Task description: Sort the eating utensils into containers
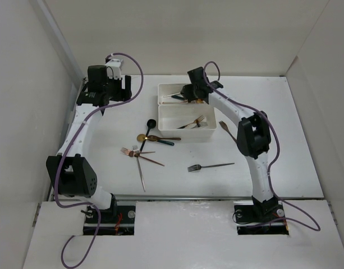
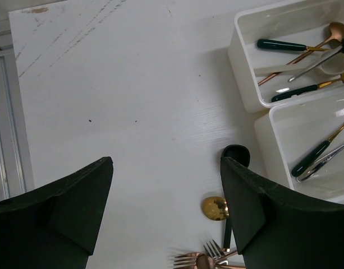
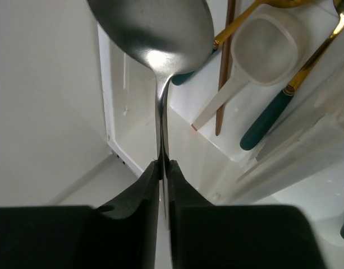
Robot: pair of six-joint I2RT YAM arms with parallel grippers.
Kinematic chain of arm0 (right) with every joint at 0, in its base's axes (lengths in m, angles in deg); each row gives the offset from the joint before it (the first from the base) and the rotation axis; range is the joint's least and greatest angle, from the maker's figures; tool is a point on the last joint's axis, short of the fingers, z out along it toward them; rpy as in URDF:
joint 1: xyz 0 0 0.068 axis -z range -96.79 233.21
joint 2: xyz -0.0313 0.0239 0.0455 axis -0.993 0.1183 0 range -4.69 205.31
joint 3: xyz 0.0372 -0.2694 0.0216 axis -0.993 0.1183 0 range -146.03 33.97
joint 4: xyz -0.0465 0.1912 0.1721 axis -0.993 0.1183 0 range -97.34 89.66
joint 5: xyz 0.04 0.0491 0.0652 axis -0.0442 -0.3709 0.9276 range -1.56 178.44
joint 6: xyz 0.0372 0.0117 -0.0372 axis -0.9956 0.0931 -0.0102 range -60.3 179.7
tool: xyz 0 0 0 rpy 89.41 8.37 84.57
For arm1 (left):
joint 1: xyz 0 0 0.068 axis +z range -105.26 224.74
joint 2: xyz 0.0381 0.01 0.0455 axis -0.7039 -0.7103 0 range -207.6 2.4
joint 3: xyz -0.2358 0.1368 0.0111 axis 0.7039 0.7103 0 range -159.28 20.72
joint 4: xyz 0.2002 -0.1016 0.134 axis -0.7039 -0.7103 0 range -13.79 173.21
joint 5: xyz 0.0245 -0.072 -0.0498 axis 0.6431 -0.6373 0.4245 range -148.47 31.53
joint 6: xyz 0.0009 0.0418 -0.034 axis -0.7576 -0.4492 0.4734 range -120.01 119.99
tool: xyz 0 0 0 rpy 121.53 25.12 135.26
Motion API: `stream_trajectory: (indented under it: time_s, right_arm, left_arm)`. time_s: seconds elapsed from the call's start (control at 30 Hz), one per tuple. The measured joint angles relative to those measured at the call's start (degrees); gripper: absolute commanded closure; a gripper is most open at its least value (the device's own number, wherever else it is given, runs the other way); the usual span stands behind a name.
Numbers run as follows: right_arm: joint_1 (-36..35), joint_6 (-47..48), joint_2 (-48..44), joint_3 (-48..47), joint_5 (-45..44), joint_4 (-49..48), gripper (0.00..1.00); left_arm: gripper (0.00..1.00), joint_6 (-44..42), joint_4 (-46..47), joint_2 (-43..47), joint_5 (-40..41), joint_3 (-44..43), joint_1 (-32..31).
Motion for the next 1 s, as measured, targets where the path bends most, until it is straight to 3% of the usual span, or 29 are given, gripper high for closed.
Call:
stream_trajectory:
  time_s: [0.07, 0.1, 0.27, 0.3, 0.33, 0.57, 0.83, 1.0]
  right_arm:
    - [-0.1, -0.6, 0.0, 1.7, 0.7, -1.8, 0.64]
    - [-0.1, -0.8, -0.1, 2.8, 0.9, -3.1, 0.59]
    - [-0.1, 3.0, -0.1, 5.5, 1.9, -6.6, 0.53]
    - [-0.1, 5.0, -0.3, 5.5, 2.0, -7.8, 0.27]
    - [-0.2, 8.2, -0.5, 5.4, 1.9, -9.1, 0.18]
    - [-3.4, 34.2, -8.7, 6.9, 2.0, -12.2, 0.15]
    - [-6.9, 87.0, -41.8, 31.5, 20.1, -11.7, 0.13]
    - [-12.7, 113.5, -48.9, 42.9, 25.6, -2.3, 0.12]
  left_arm:
    - [0.25, 0.0, 0.2, 0.0, 0.0, 0.0, 0.0]
    - [0.25, 0.0, 0.3, 0.0, 0.1, 0.0, 0.0]
    - [0.25, 0.0, 0.3, 0.3, 0.1, 0.0, 0.0]
    - [0.25, 0.0, 0.3, 0.4, 0.1, 0.0, 0.0]
    - [0.25, 0.0, 0.3, 0.5, 0.0, 0.0, 0.0]
    - [0.25, 1.2, 0.4, 2.3, -1.5, 1.1, 0.0]
    - [0.25, 3.3, 0.6, 6.4, -1.8, 4.3, 0.0]
    - [0.25, 4.3, 1.6, 9.5, -2.0, 7.7, 0.0]
